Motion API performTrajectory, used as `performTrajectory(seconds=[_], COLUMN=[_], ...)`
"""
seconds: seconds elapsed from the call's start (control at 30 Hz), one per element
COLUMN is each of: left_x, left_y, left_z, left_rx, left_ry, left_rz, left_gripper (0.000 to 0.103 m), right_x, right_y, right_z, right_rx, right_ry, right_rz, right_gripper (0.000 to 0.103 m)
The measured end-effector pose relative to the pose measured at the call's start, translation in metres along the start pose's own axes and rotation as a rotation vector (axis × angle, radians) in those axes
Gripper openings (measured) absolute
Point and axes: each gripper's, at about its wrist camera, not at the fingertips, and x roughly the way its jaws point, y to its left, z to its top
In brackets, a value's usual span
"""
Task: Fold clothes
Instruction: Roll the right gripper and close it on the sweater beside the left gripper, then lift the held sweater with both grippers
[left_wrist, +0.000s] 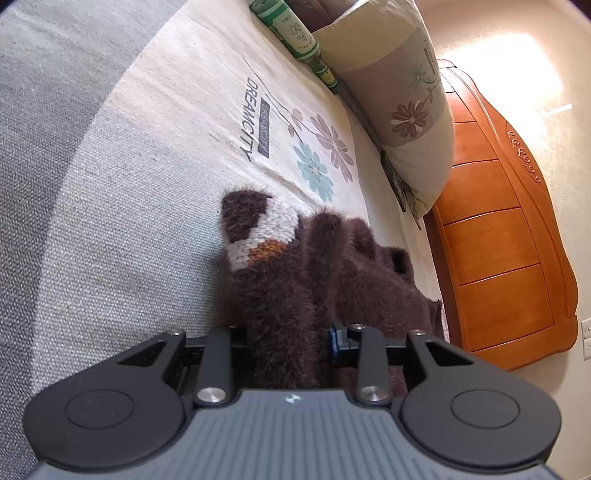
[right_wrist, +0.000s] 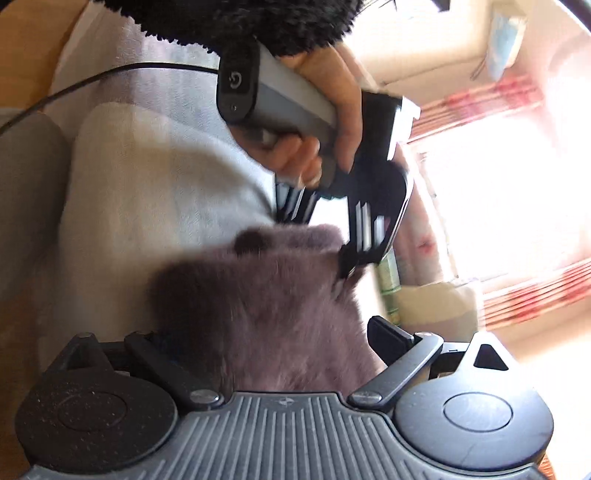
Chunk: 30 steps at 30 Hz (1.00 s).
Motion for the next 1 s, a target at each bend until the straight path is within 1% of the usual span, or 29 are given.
performTrajectory(seconds=[0.07, 0.13, 0.17, 0.27, 0.3, 0.33, 0.4, 0.47, 0.6, 0.7, 0.77, 0.87, 0.93, 1.0], left_x=[-0.001, -0.003, -0.003, -0.004, -0.003, -0.002, -0.001, -0.001, -0.002, 0.000, 0.004, 0.003, 0.003, 0.002], left_y=[0.001, 0.006, 0.006, 0.005, 0.003, 0.001, 0.001, 0.002, -0.001, -0.010, -0.019, -0.026, -0.030, -0.034], left_z=[-0.001, -0.003, -0.003, -0.004, -0.005, -0.005, -0.006, -0.007, -0.008, -0.004, -0.001, -0.001, 0.000, 0.000], left_rx=[-0.001, 0.007, 0.007, 0.008, 0.011, 0.013, 0.011, 0.010, 0.018, 0.036, 0.055, 0.079, 0.076, 0.079], left_ry=[-0.001, 0.006, 0.009, 0.014, 0.013, 0.011, 0.008, 0.008, 0.009, 0.016, 0.024, 0.030, 0.032, 0.034], left_rz=[-0.001, -0.004, -0.005, 0.005, 0.011, 0.016, 0.014, 0.014, 0.032, 0.061, 0.096, 0.138, 0.154, 0.179], left_gripper=[0.033, 0.033, 0.033, 0.033, 0.033, 0.033, 0.033, 0.033, 0.033, 0.033, 0.033, 0.033, 0.032, 0.031], right_x=[-0.004, -0.007, -0.007, -0.006, -0.004, -0.001, -0.001, -0.003, -0.006, -0.005, -0.005, -0.007, -0.009, -0.011], right_y=[0.004, 0.007, 0.006, 0.002, -0.002, -0.006, -0.006, -0.002, 0.000, -0.003, -0.004, -0.008, -0.012, -0.016], right_z=[-0.004, -0.011, -0.012, -0.008, -0.006, -0.003, -0.003, -0.004, -0.006, -0.004, -0.004, -0.004, -0.005, -0.006], right_rx=[0.006, 0.027, 0.034, 0.047, 0.063, 0.083, 0.086, 0.078, 0.101, 0.122, 0.136, 0.165, 0.189, 0.212], right_ry=[0.010, 0.035, 0.040, 0.058, 0.071, 0.083, 0.082, 0.071, 0.070, 0.073, 0.074, 0.075, 0.074, 0.073], right_rz=[-0.031, -0.045, -0.035, 0.020, 0.059, 0.100, 0.107, 0.091, 0.090, 0.105, 0.115, 0.124, 0.133, 0.144], right_gripper=[0.092, 0.080, 0.077, 0.062, 0.048, 0.041, 0.040, 0.039, 0.036, 0.035, 0.035, 0.030, 0.026, 0.025])
